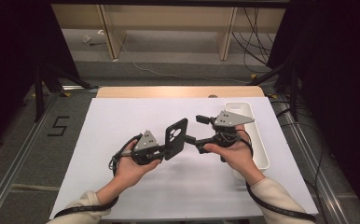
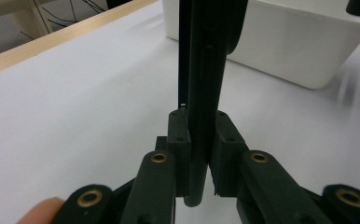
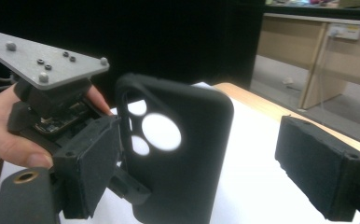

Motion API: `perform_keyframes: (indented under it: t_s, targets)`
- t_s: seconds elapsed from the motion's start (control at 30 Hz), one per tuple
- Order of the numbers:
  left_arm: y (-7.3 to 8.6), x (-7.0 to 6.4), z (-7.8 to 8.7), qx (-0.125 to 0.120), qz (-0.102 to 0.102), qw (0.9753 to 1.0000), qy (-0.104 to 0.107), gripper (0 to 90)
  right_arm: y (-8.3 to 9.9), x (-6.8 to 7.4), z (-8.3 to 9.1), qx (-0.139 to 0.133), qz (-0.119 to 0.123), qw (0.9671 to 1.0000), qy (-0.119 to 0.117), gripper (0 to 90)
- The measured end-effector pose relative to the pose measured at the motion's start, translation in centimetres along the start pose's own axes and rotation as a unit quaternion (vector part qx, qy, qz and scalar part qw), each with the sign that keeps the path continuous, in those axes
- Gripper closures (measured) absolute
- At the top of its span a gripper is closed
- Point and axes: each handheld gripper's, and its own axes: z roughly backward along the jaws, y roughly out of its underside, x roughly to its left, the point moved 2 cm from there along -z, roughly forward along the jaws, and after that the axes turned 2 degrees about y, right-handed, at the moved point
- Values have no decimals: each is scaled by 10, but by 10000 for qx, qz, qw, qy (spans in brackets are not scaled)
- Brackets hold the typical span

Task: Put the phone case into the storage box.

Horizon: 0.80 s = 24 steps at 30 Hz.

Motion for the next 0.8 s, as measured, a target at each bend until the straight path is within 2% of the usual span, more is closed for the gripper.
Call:
perform_keyframes:
  t_s: [0.13,0.27,0.5,0.8]
  targets:
    - [-1,-1,0,-39,70,9999,-120,799,9,3,6,-87,-96,9996,251,153]
    - [-3,-4,0,-76,111,9997,-214,798,16,5,7,-76,-161,9990,408,137]
    - [-3,-7,-2,-95,253,9992,-279,798,22,8,5,-21,-185,9985,507,121]
    - [-6,-9,-6,-94,329,9988,-347,798,23,13,4,-31,-156,9983,554,104]
